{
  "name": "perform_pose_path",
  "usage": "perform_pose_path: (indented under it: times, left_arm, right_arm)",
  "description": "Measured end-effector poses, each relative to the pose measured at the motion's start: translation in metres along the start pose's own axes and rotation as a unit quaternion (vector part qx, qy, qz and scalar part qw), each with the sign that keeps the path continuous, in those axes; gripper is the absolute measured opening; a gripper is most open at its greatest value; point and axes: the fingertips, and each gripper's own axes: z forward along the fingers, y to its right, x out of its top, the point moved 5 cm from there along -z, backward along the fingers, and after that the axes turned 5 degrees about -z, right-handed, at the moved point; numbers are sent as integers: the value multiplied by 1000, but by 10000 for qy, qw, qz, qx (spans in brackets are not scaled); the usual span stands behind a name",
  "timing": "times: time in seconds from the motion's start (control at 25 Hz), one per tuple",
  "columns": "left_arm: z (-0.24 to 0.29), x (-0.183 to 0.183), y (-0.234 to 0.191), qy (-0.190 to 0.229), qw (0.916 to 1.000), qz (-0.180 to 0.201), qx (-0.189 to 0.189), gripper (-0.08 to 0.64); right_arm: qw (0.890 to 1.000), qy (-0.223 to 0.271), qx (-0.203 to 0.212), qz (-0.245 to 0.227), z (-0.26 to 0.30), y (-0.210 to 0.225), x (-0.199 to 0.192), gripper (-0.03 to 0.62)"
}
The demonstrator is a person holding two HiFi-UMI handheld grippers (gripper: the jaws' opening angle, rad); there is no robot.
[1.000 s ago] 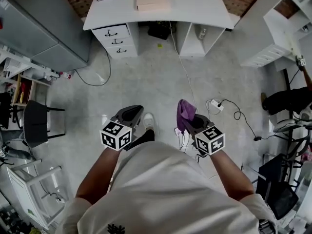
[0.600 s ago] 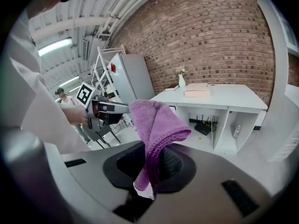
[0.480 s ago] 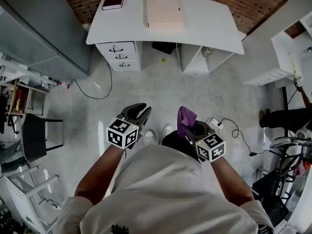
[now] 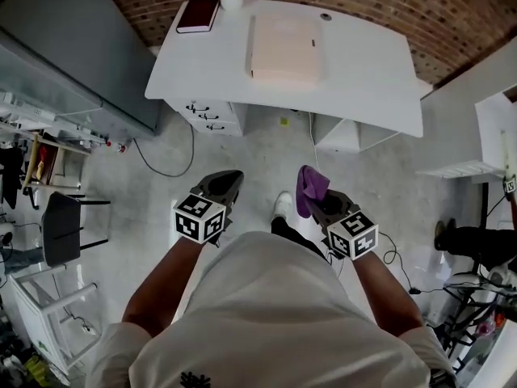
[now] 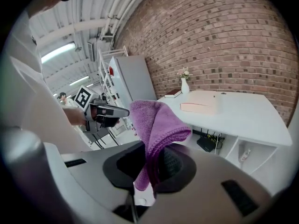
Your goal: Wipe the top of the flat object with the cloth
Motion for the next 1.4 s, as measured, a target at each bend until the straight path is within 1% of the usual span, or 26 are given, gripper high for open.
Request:
perform_pose_path:
  times: [0.12, 0.24, 0.44, 0.56, 0.8, 0.96, 1.08, 1.24, 1.4]
  left_arm:
    - [40, 36, -11, 89, 9998, -100, 124, 23]
    - [73, 61, -24, 175, 9992, -176, 315, 23]
    - [102, 87, -40, 79, 9989, -256, 374, 23]
    - [117, 98, -61, -17, 9988, -296, 381, 23]
    - [153, 122, -110, -184, 9993, -278, 156, 23]
    - [172, 151, -146, -246, 9995, -163, -71, 23]
    - [181, 171, -168, -276, 9992, -49, -299, 23]
    - [189, 180, -193, -289, 9982, 42, -523, 23]
    - [202, 189, -219, -318, 9979, 102, -553, 23]
  right_arm:
    - [9998, 63, 168, -116, 10, 53, 27, 75]
    - [9995, 82, 278, -135, 27, 99, 43, 75]
    - [9990, 65, 410, -138, 49, 143, 67, 75]
    - [9993, 62, 340, -102, 67, 168, 86, 75]
    - [9998, -77, 130, -93, 105, 207, 122, 75]
    - [9993, -208, 34, -312, 137, 227, 164, 75]
    - [9988, -302, -29, -391, 165, 240, 193, 75]
    - [9972, -483, -33, -575, 201, 247, 222, 75]
    - [9952, -619, 25, -761, 233, 254, 247, 75]
